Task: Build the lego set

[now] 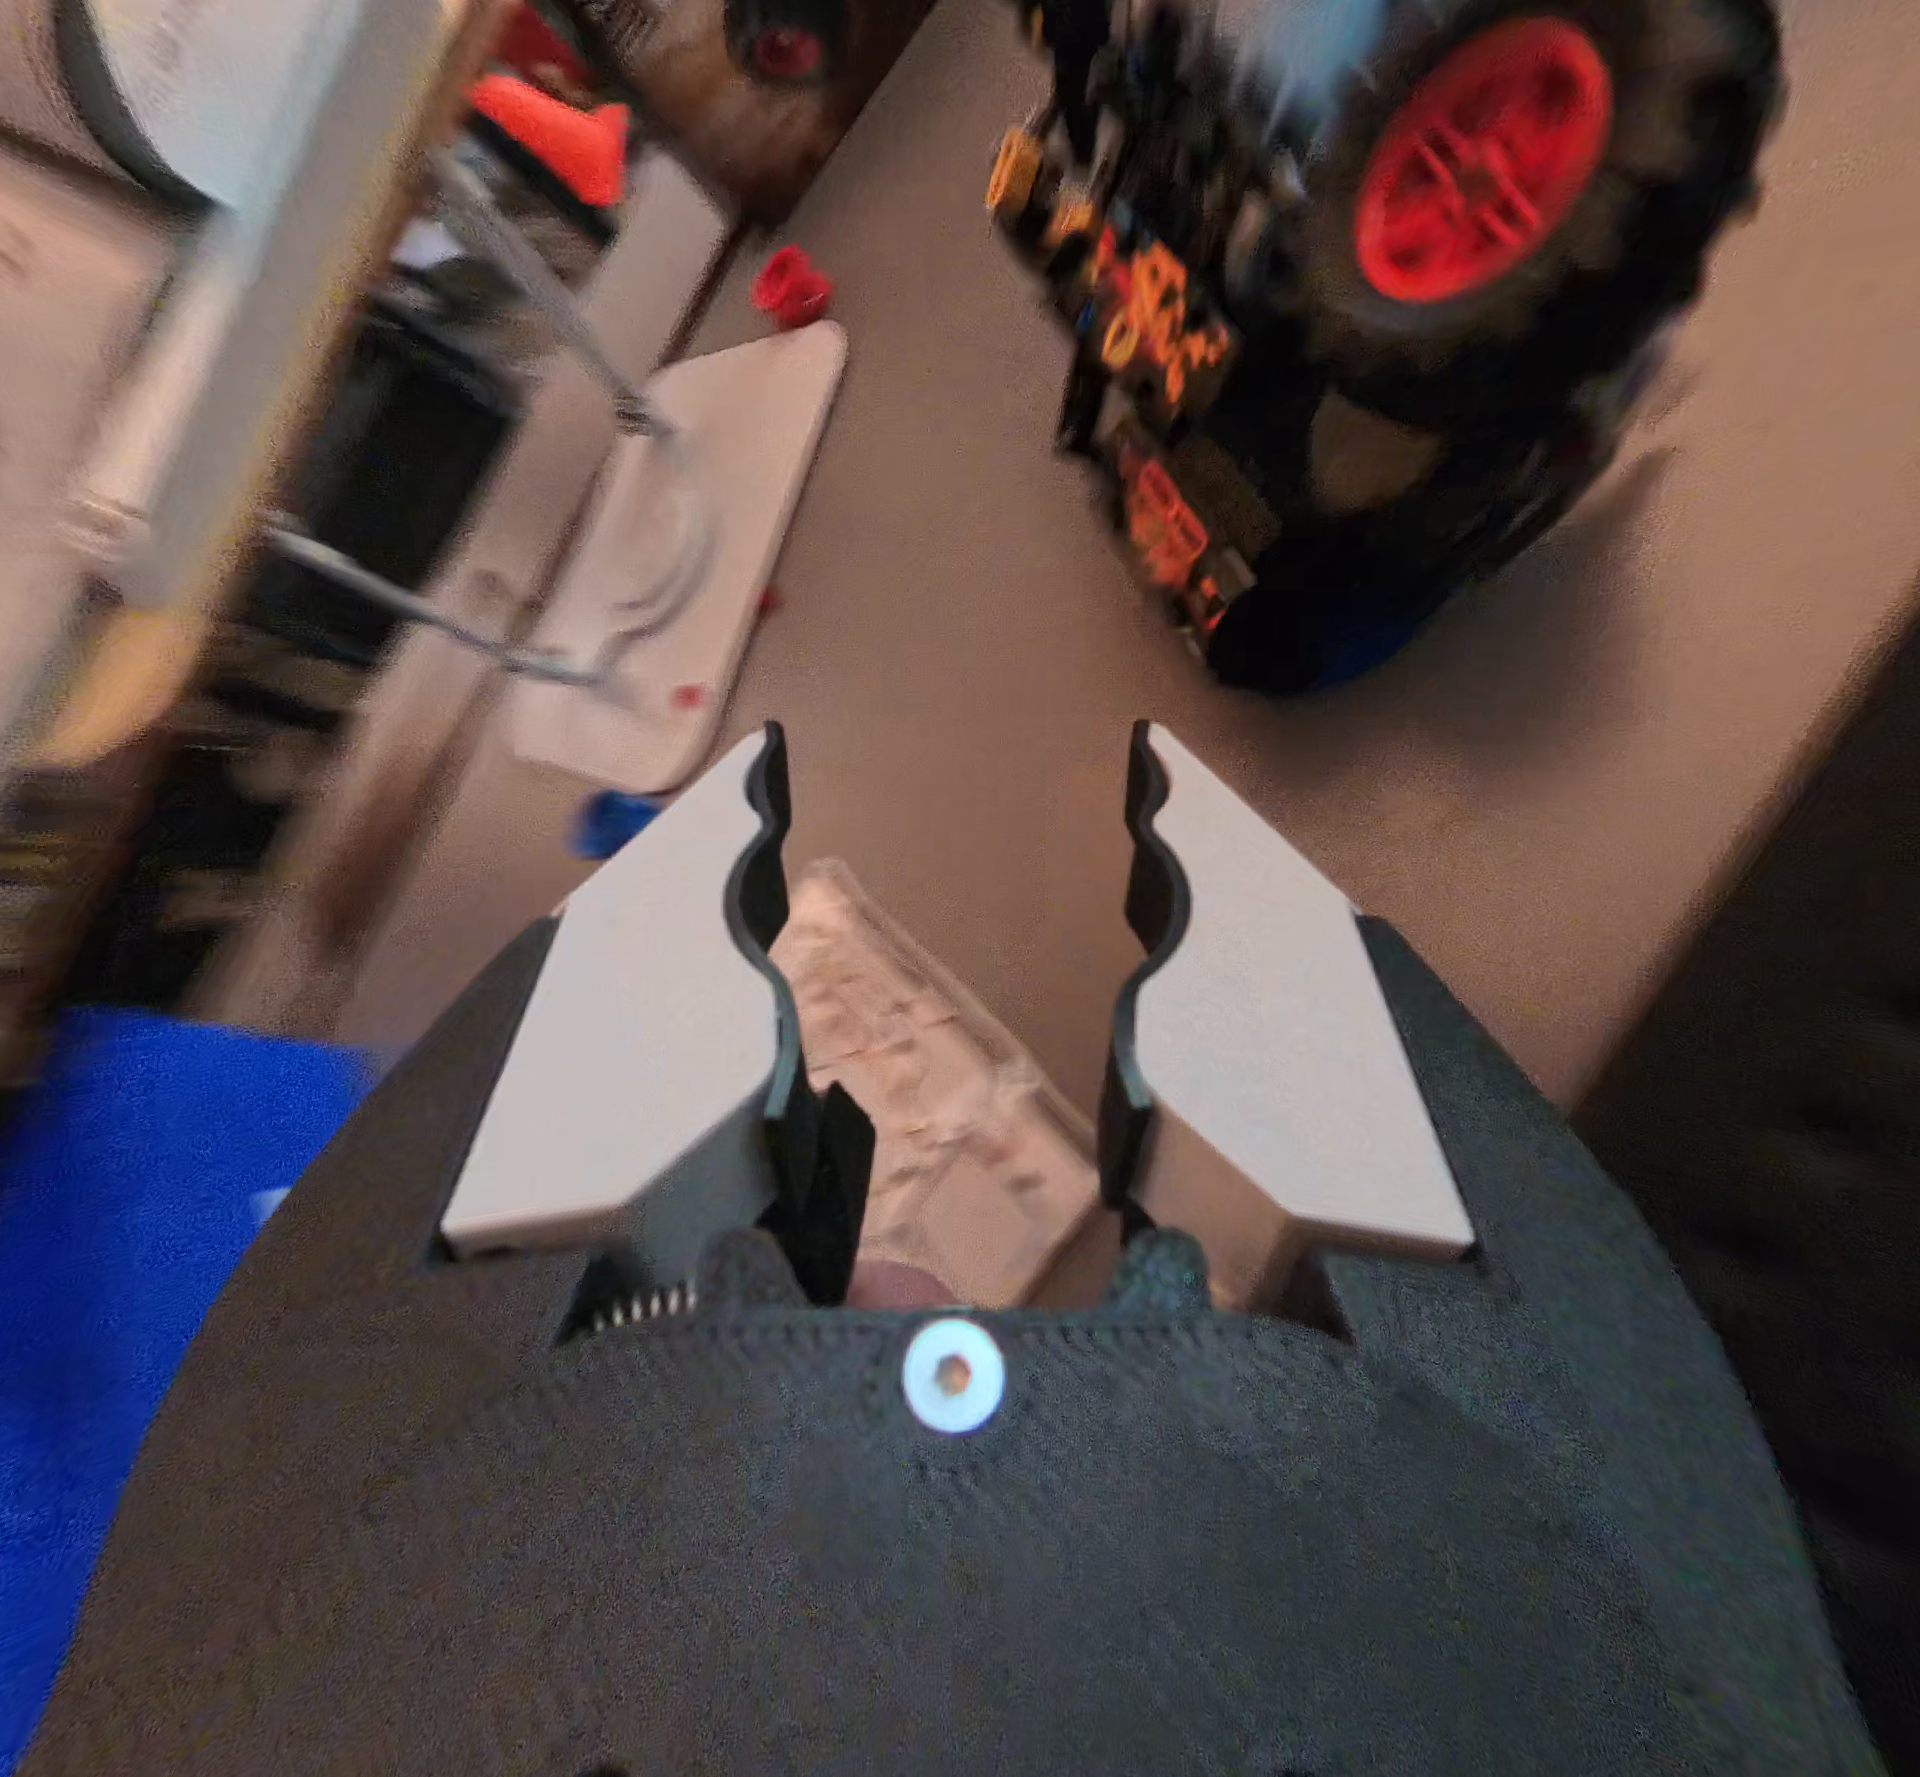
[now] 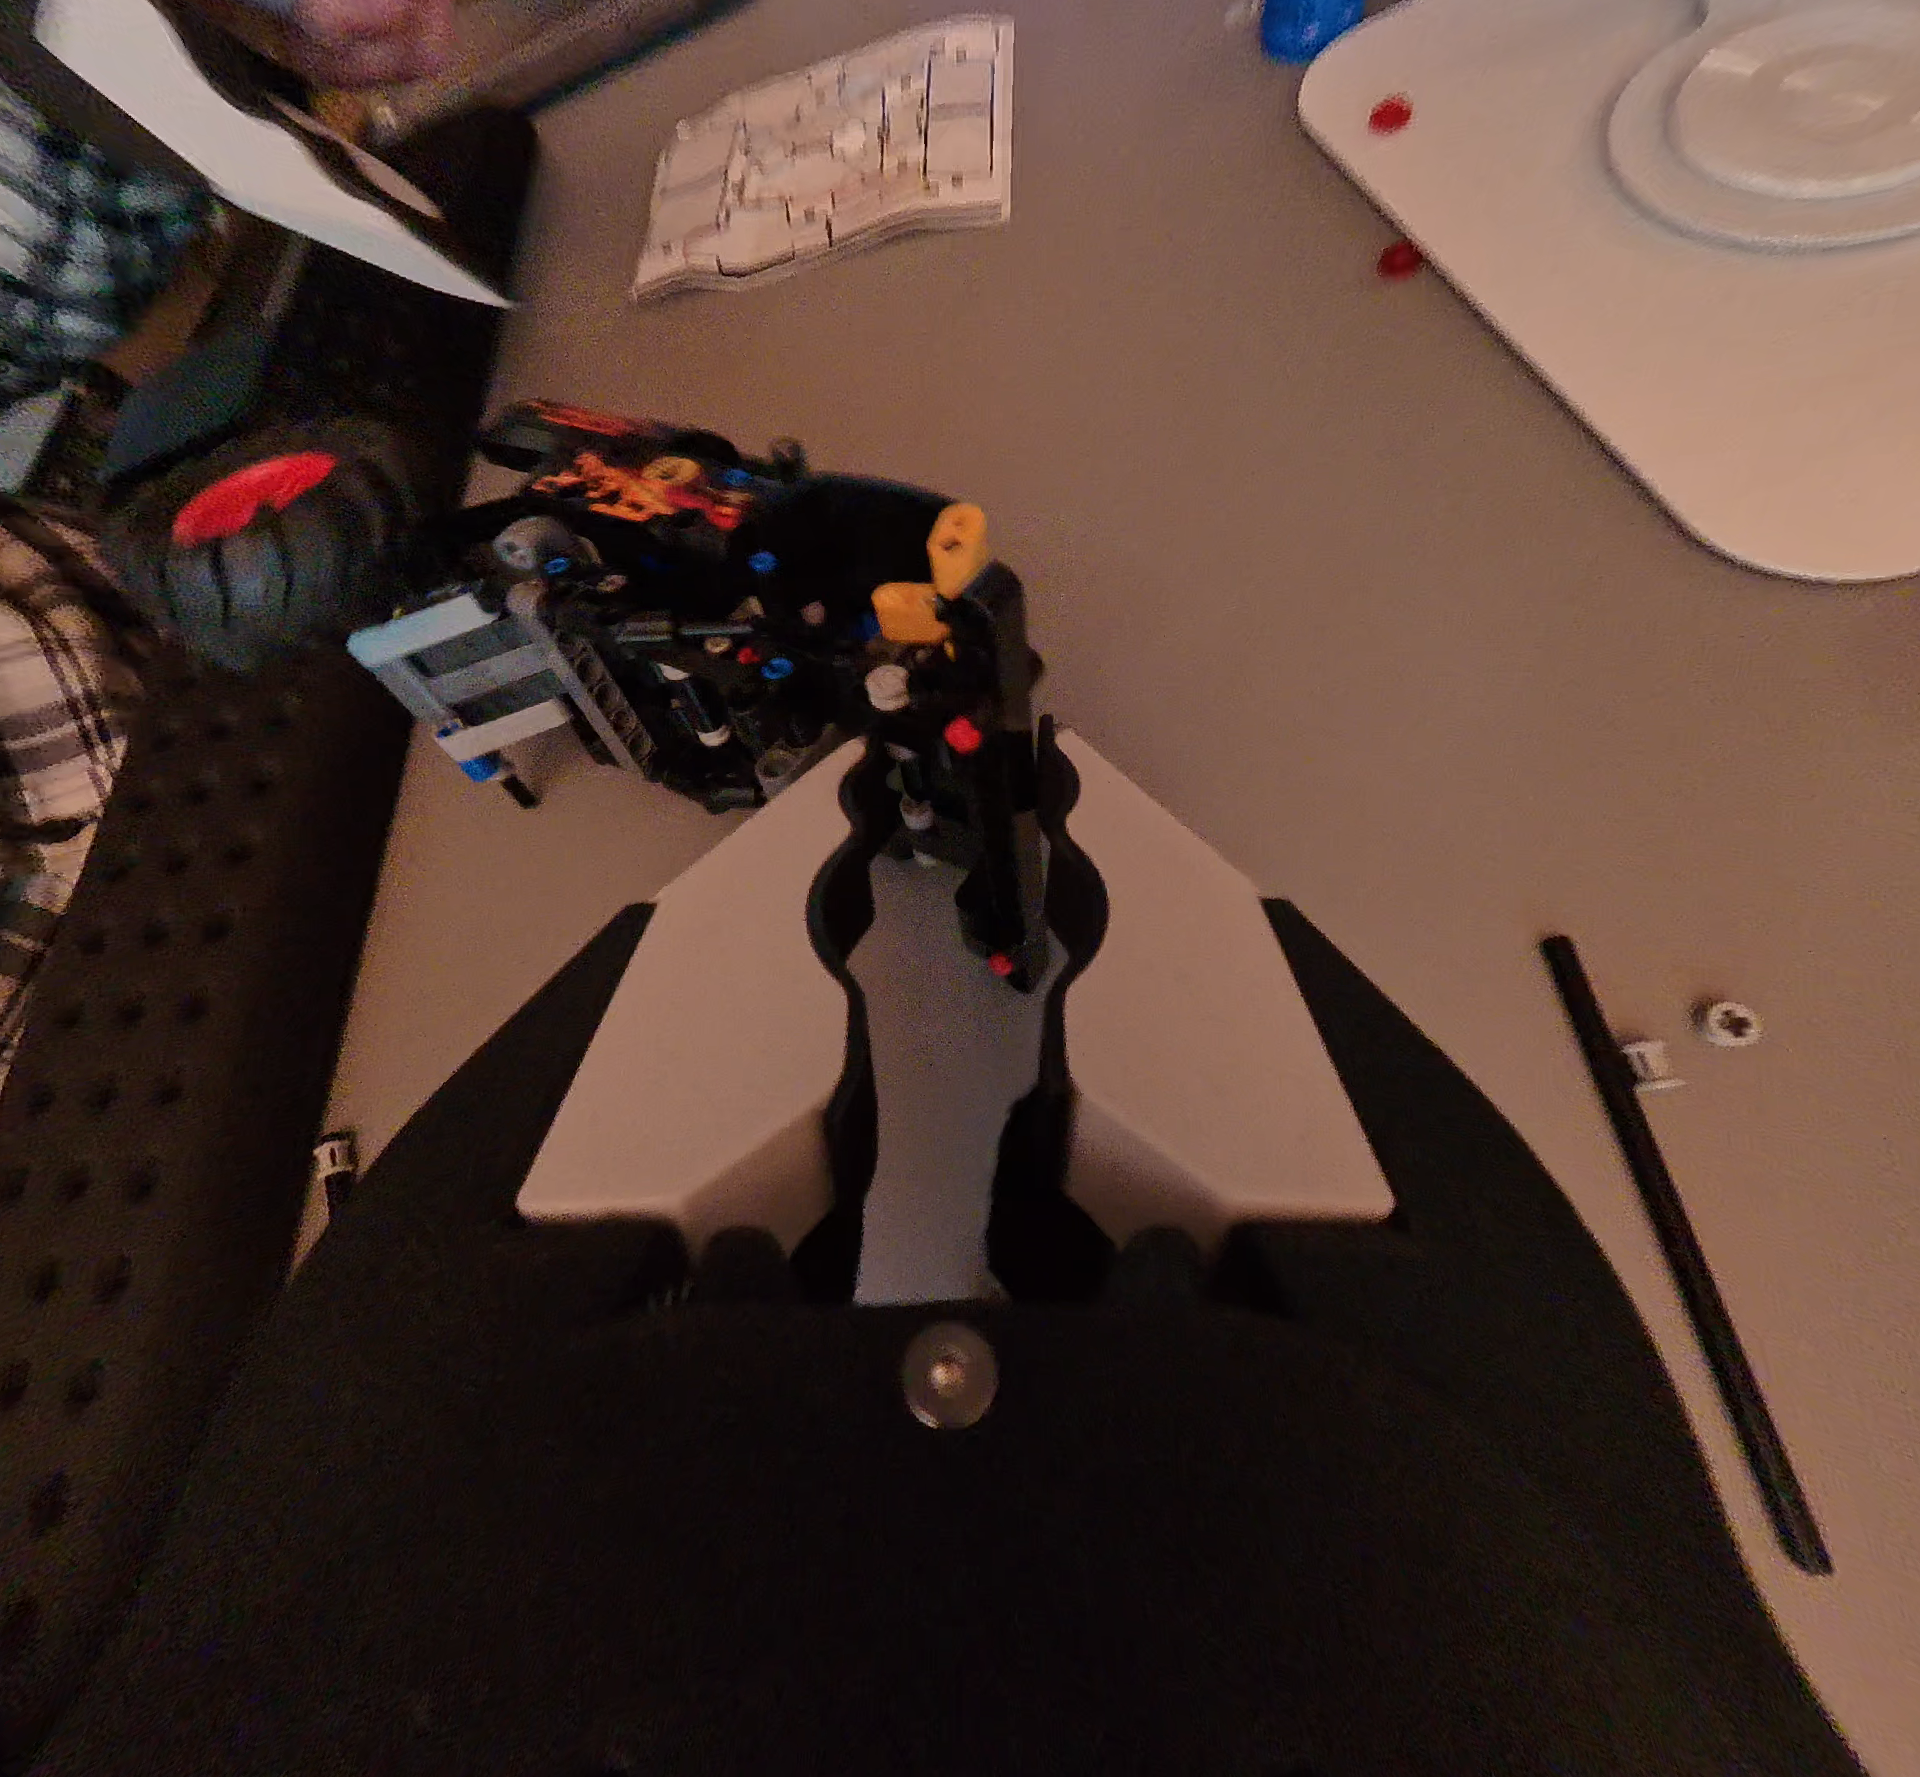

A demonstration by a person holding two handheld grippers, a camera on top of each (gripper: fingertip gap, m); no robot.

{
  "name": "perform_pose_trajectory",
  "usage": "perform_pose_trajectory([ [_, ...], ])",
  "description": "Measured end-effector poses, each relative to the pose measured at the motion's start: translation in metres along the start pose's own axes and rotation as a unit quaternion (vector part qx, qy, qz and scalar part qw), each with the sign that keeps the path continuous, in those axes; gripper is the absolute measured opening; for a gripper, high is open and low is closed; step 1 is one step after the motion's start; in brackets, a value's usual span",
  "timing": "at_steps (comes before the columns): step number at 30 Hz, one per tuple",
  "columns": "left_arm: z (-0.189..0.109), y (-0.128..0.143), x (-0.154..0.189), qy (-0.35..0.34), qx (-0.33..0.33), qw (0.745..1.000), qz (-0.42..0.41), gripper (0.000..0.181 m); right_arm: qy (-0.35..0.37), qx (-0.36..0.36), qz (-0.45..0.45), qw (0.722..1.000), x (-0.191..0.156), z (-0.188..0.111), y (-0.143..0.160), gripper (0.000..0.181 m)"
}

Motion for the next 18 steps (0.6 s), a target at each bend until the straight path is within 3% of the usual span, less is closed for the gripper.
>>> perform_pose_trajectory([
  [2,-0.005,-0.009,0.011,0.109,0.052,0.983,-0.135,0.076,0.001,-0.003,-0.003,1.000,-0.002,0.001,0.001,0.026],
  [4,-0.007,-0.016,0.025,0.189,0.078,0.955,-0.215,0.086,0.009,-0.010,-0.005,1.000,-0.005,0.002,0.001,0.025],
  [6,-0.007,-0.024,0.034,0.199,0.094,0.945,-0.240,0.093,0.014,-0.019,-0.008,1.000,-0.008,0.002,0.002,0.026],
  [8,-0.005,-0.038,0.043,0.183,0.115,0.940,-0.264,0.089,0.017,-0.016,-0.003,1.000,-0.009,0.001,0.004,0.026],
  [12,0.006,-0.051,0.063,0.112,0.098,0.958,-0.246,0.071,0.020,-0.008,0.009,1.000,-0.011,0.000,0.007,0.025],
  [13,0.009,-0.053,0.067,0.108,0.100,0.960,-0.238,0.059,0.022,-0.006,0.009,1.000,-0.011,0.000,0.008,0.025],
  [18,0.014,-0.057,0.070,0.089,0.098,0.973,-0.190,0.057,0.037,0.009,0.007,0.999,-0.010,-0.003,0.008,0.025],
])
Point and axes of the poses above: each gripper's, where its closed fingertips meet, z out along the fingers, y out of its underside, x = y × z across the jaws, the point moved 7 cm from there along -z, back along the fingers, and after that the axes turned 3 degrees about z, right-handed, at the moved point
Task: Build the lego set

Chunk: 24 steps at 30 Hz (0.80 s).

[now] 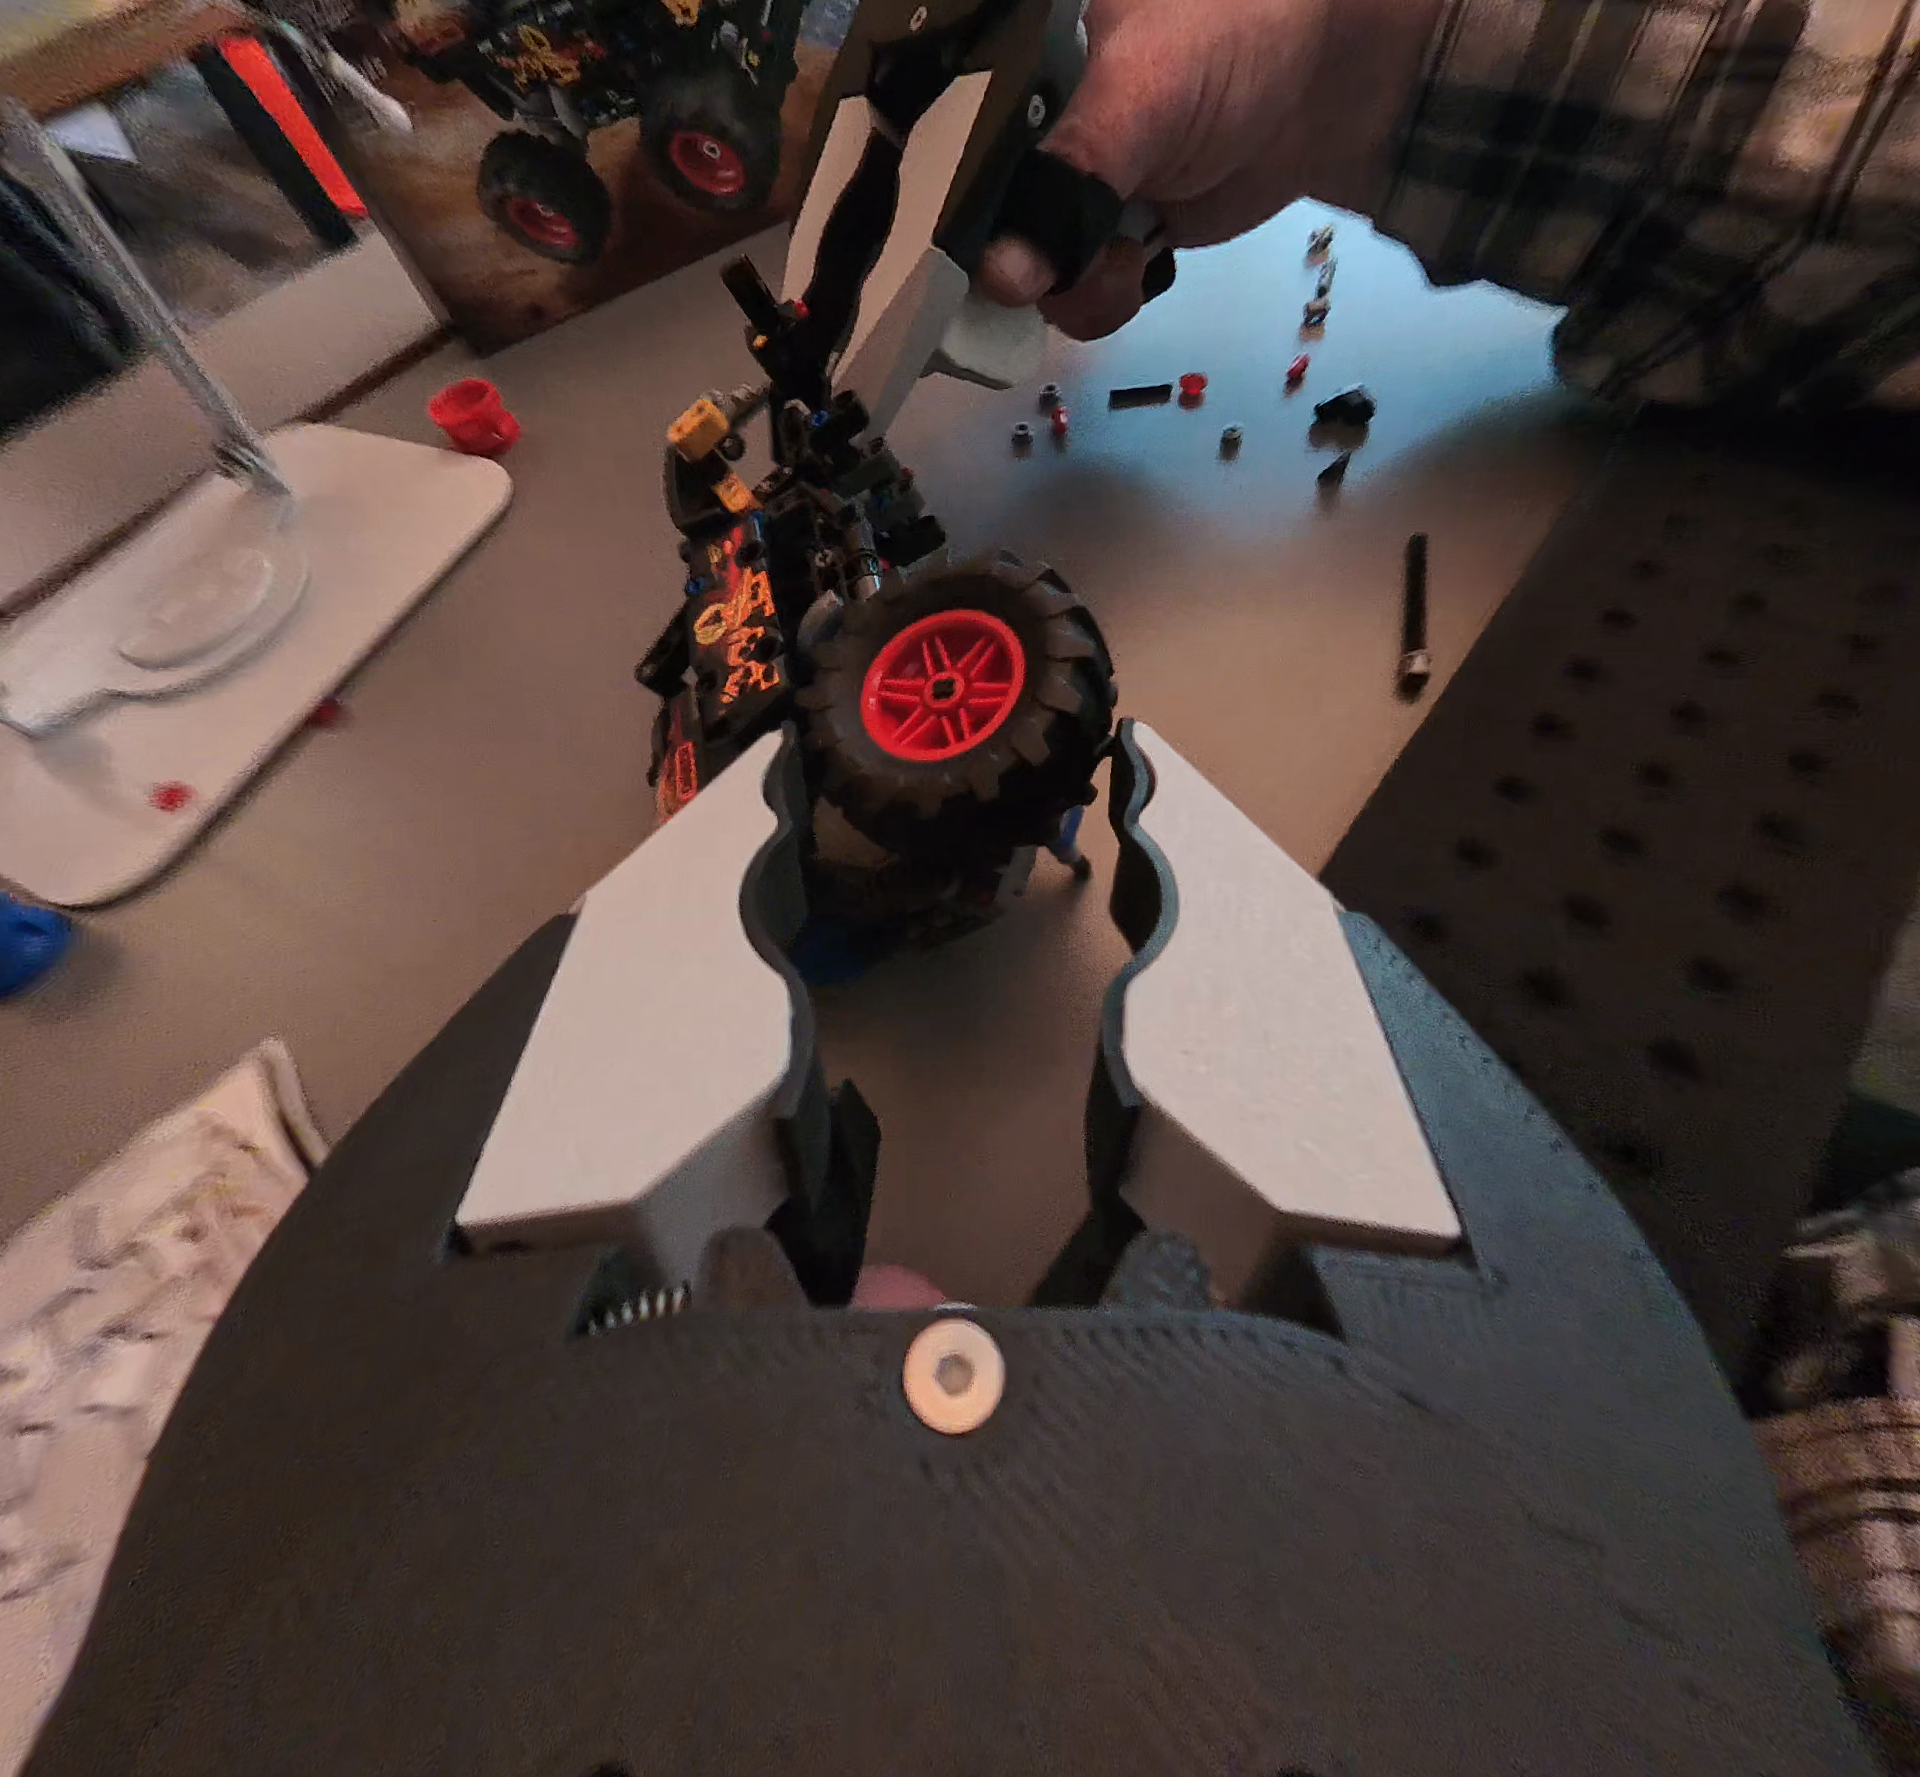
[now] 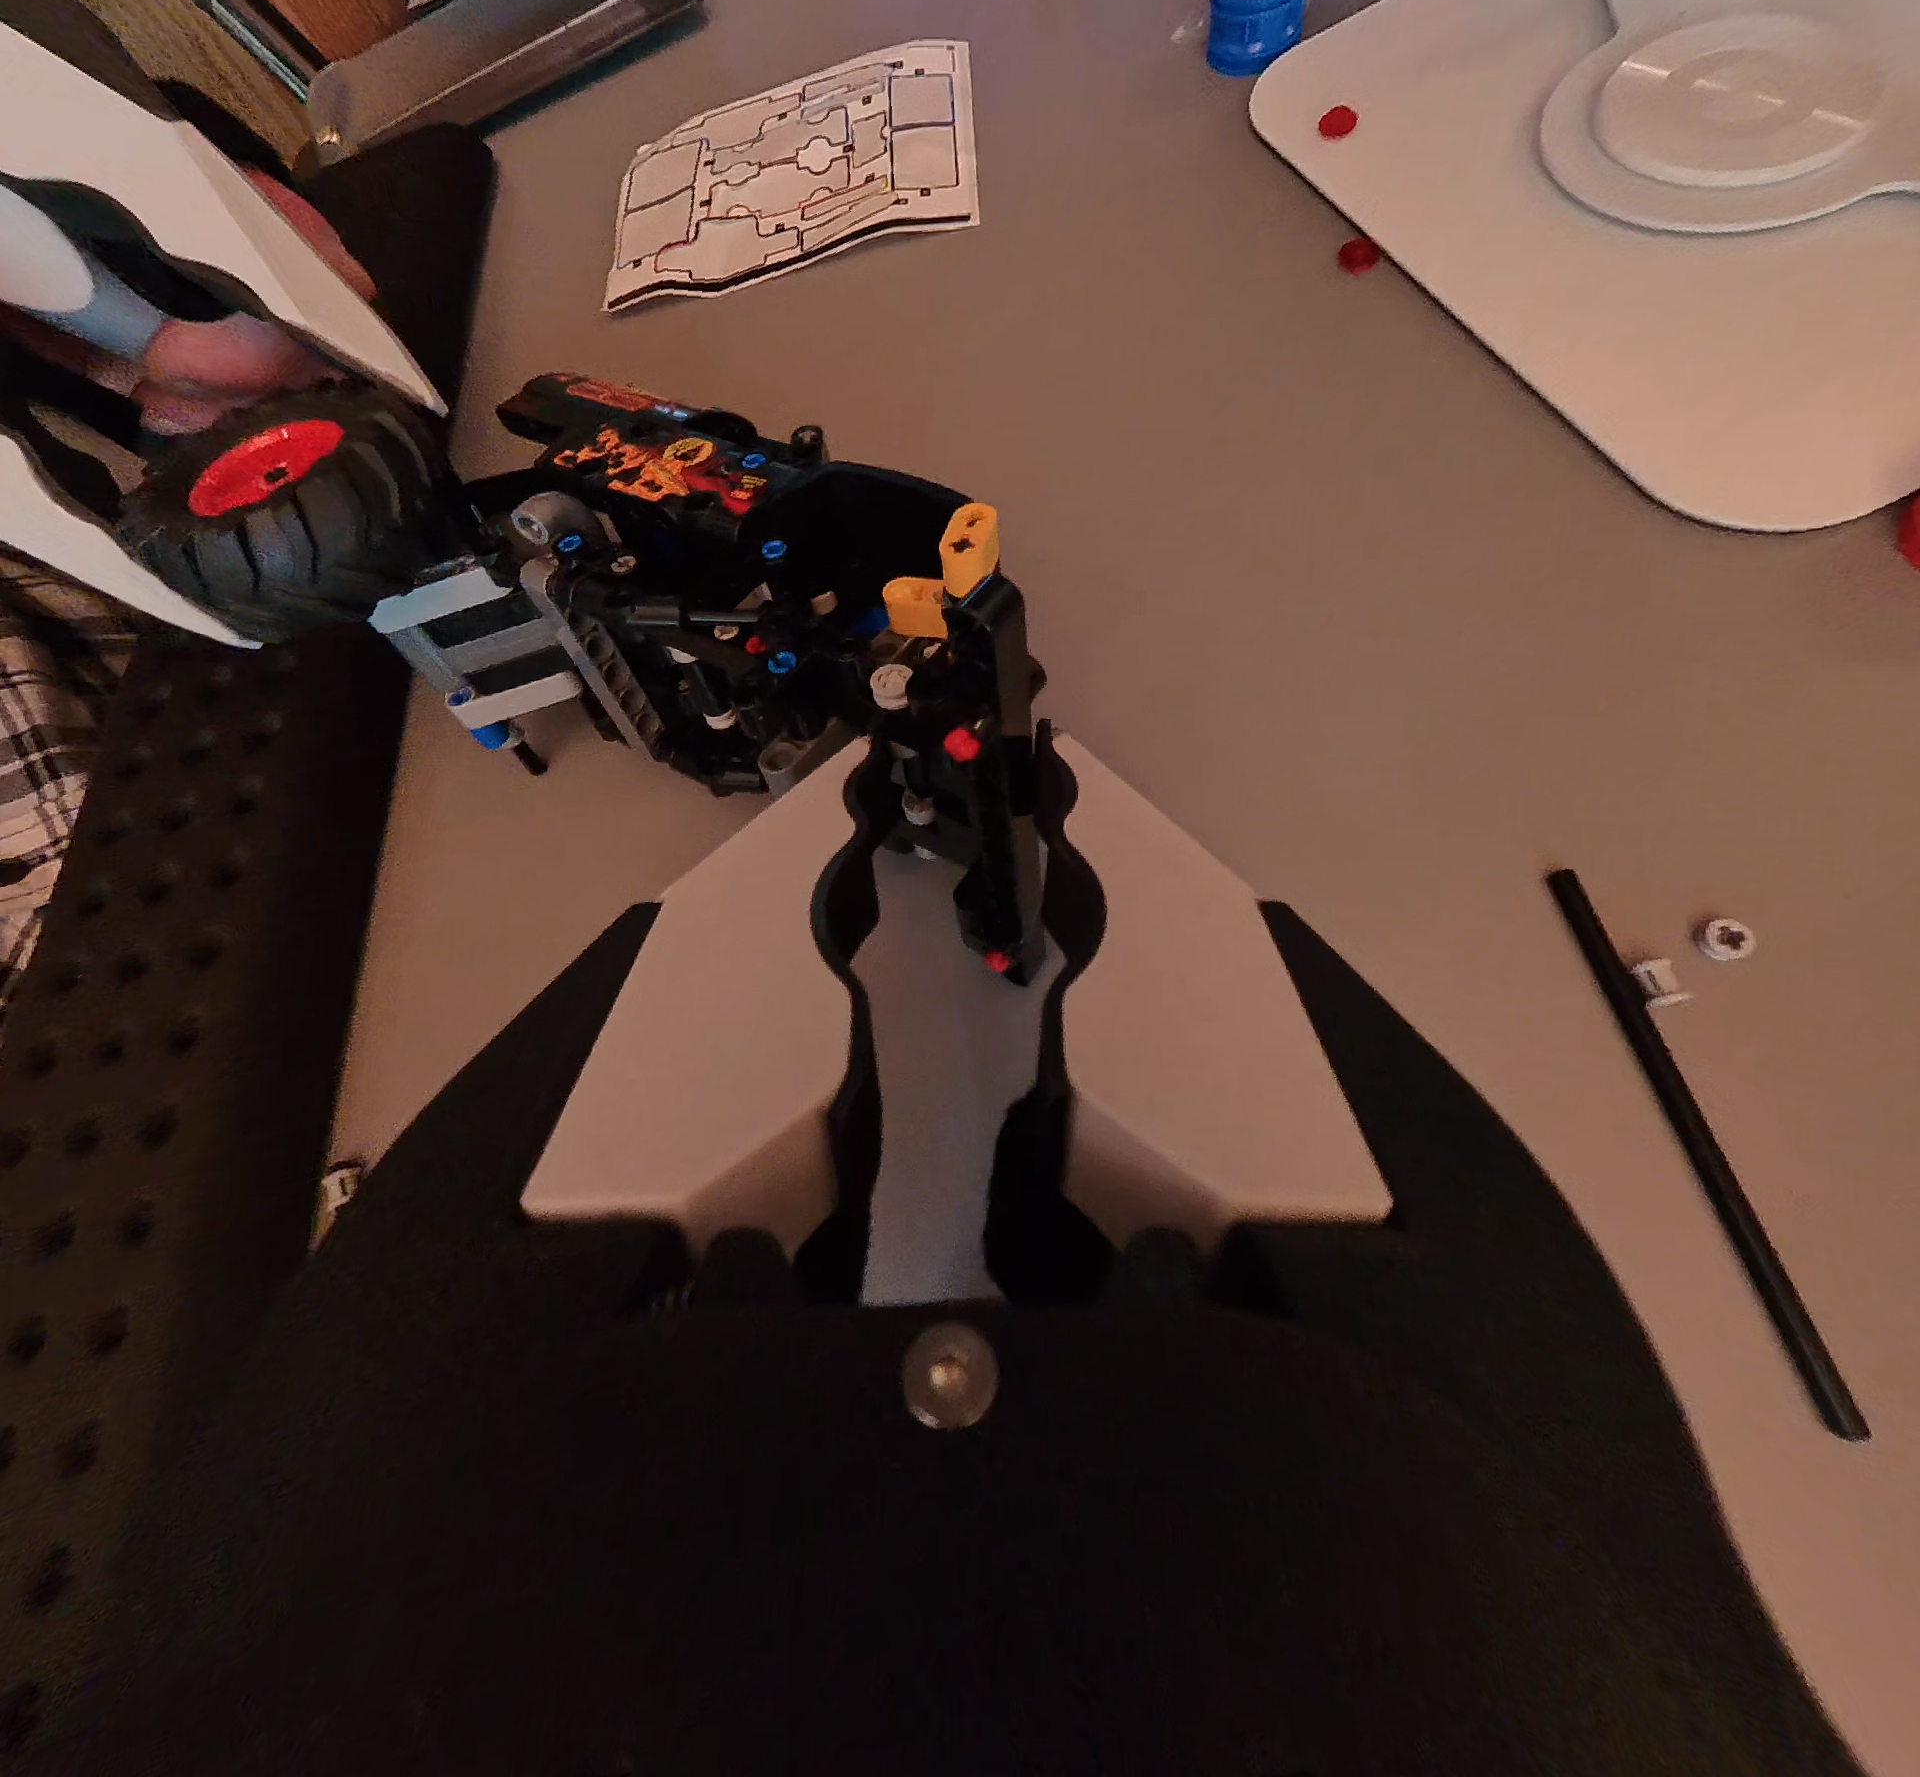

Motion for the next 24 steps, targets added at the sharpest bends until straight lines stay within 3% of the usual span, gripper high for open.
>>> perform_pose_trajectory([
  [4,0.001,-0.005,-0.008,-0.072,-0.023,0.985,0.155,0.058,0.030,0.043,-0.027,0.998,0.004,-0.007,-0.009,0.024],
  [6,0.004,-0.006,-0.016,-0.123,-0.033,0.959,0.255,0.058,0.065,0.074,-0.056,0.994,0.007,-0.009,-0.018,0.024],
  [9,0.010,-0.004,-0.031,-0.184,-0.042,0.899,0.394,0.057,0.115,0.109,-0.086,0.984,0.014,-0.011,-0.027,0.024],
  [15,0.031,0.029,-0.051,-0.184,-0.088,0.849,0.488,0.058,0.175,0.058,-0.118,0.976,0.029,0.010,-0.014,0.022],
  [20,0.033,0.032,-0.046,-0.176,-0.089,0.842,0.503,0.058,0.190,0.003,-0.148,0.970,0.026,0.014,-0.004,0.022],
  [24,0.029,0.035,-0.044,-0.139,-0.094,0.873,0.458,0.067,0.194,-0.020,-0.154,0.969,0.021,0.013,-0.002,0.025],
])
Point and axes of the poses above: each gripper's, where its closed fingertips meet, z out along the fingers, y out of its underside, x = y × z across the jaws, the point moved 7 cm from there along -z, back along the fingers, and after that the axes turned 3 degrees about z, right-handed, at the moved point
